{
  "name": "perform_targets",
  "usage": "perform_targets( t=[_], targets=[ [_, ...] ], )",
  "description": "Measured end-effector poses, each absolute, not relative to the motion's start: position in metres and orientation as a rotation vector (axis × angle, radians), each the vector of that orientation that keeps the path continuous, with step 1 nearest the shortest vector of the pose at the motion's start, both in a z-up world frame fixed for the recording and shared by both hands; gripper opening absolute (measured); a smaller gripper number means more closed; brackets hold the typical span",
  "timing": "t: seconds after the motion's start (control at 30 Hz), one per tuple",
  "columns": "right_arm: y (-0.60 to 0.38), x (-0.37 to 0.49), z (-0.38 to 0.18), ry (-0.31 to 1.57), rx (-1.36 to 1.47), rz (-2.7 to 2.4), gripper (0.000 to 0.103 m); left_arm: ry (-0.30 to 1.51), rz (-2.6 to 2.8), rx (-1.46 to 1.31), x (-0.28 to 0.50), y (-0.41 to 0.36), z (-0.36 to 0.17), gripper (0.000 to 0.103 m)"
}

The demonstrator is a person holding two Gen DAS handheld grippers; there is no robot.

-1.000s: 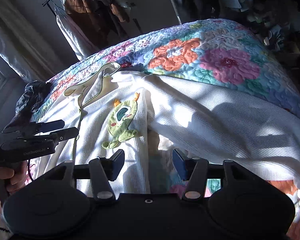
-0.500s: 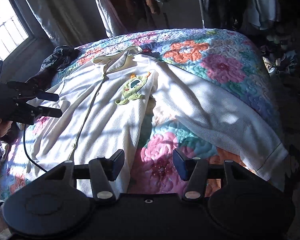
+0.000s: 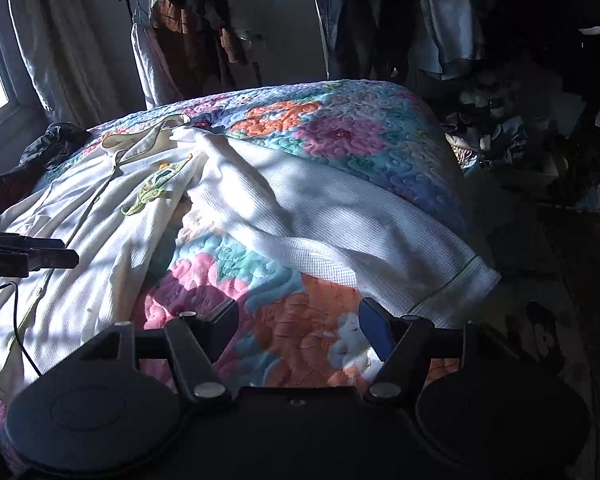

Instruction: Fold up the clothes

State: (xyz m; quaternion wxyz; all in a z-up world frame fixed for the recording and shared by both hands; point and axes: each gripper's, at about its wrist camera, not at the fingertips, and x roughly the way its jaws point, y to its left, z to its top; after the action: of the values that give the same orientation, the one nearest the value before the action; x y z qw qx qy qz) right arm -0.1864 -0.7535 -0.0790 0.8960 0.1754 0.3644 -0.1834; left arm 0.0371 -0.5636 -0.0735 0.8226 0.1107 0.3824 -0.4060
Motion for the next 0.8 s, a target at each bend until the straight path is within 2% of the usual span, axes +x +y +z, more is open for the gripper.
perform_targets(
  t=[0.03, 0.1, 0.27, 0.37, 0.43, 0.57, 0.63, 0.67, 0.7, 0.73, 0.8],
  targets=[
    [-0.76, -0.188, -0.086, 0.76, 0.396, -0.393, 0.072, 0.815, -0.846, 0.231, 0.038, -0.575, -0.077, 0.061],
    [-0.766, -0.188, -0.096, 0.762, 0.403, -0.416, 0.071, 0.826, -0.779, 0.228, 0.044, -0.593, -0.088, 0.069],
    [-0.774, -0.175, -0.111, 0.81, 0.282, -0.514, 0.072, 0.83, -0.689, 0.4, 0.057, -0.624, -0.129, 0.069],
    [-0.779, -0.171, -0.119, 0.809, 0.36, -0.479, 0.073, 0.78, -0.716, 0.5, 0.058, -0.616, -0.138, 0.071],
    [-0.78, -0.17, -0.125, 0.788, 0.418, -0.463, 0.079, 0.75, -0.717, 0.557, 0.057, -0.603, -0.139, 0.071],
    [-0.793, -0.173, -0.135, 0.654, 0.599, -0.521, 0.083, 0.839, -0.703, 0.487, 0.073, -0.587, -0.14, 0.072],
    [-0.801, -0.169, -0.139, 0.609, 0.694, -0.577, 0.084, 0.84, -0.674, 0.511, 0.076, -0.596, -0.143, 0.082],
    [-0.805, -0.167, -0.141, 0.586, 0.742, -0.607, 0.084, 0.837, -0.658, 0.527, 0.077, -0.6, -0.145, 0.09],
    [-0.811, -0.165, -0.142, 0.557, 0.79, -0.645, 0.084, 0.831, -0.669, 0.522, 0.077, -0.602, -0.146, 0.089],
    [-0.815, -0.164, -0.142, 0.53, 0.824, -0.677, 0.084, 0.824, -0.689, 0.508, 0.077, -0.602, -0.147, 0.085],
    [-0.823, -0.157, -0.143, 0.502, 0.845, -0.748, 0.083, 0.838, -0.745, 0.452, 0.08, -0.597, -0.144, 0.034]
  ],
)
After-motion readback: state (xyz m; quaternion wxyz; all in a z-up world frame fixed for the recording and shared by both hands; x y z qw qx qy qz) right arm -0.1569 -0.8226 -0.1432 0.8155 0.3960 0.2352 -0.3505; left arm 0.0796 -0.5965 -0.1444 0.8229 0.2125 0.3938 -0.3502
